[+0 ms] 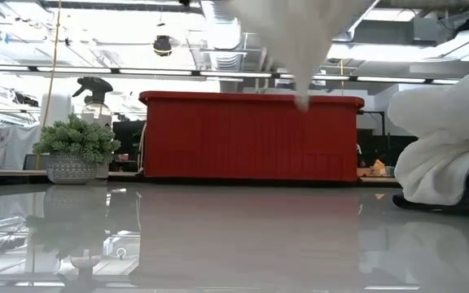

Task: Fold Laundry from Bin
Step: Fold the white boxers

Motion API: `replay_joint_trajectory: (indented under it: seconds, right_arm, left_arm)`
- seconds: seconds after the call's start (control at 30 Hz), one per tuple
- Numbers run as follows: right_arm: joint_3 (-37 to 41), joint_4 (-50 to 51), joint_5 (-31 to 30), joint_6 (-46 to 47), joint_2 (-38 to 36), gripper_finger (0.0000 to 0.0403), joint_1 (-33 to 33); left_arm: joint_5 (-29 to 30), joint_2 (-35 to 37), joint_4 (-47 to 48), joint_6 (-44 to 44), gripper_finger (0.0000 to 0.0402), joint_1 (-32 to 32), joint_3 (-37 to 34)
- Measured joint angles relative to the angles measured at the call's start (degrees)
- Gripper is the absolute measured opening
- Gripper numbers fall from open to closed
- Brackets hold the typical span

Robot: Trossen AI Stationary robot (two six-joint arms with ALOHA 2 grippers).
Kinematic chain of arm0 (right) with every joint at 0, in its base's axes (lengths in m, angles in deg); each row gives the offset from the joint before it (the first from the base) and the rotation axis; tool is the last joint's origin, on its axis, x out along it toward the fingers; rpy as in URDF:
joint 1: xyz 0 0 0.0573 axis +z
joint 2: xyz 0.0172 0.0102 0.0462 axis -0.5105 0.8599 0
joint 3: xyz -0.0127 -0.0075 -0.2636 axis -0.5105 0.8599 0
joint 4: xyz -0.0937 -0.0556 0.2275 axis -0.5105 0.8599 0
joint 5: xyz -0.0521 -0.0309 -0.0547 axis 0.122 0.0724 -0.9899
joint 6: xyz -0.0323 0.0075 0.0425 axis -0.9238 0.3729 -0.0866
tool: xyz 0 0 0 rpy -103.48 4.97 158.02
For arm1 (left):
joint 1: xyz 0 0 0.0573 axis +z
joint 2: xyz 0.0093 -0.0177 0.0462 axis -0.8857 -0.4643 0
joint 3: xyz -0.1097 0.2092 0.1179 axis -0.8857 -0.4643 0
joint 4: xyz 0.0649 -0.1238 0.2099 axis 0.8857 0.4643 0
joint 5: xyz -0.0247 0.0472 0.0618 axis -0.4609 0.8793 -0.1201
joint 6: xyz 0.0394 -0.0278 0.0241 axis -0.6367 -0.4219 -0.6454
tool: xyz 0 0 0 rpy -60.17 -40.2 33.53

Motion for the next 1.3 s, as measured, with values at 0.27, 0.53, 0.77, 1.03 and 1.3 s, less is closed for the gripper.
replay_joint_trajectory:
  seconds: [0.27,0.53,0.77,1.03,1.3]
  right_arm:
    - [18.29,-18.72,14.86,0.83,5.11,0.0017,-0.43]
    - [27.42,-37.06,22.65,19.26,17.53,0.0048,1.31]
    - [27.55,-38.18,29.46,26.12,23.55,0.0056,6.61]
    - [25.04,-33.71,21.23,25.45,16.33,0.0061,8.16]
    - [24.8,-12.17,-7.57,16.62,5.73,0.0062,10.49]
  left_arm:
    - [19.73,9.07,6.14,-1.17,0.0194,-13.52,0.04]
    - [25.99,11.2,8.53,2.81,0.0194,-22.95,0.04]
    - [30.36,10.94,24.08,1.67,0.0194,-28.04,0.04]
    - [46.47,16.73,27.06,5.3,0.0194,-36.58,-10.84]
    - [47.42,32.55,-7.96,15.2,0.0194,-38.68,-51.96]
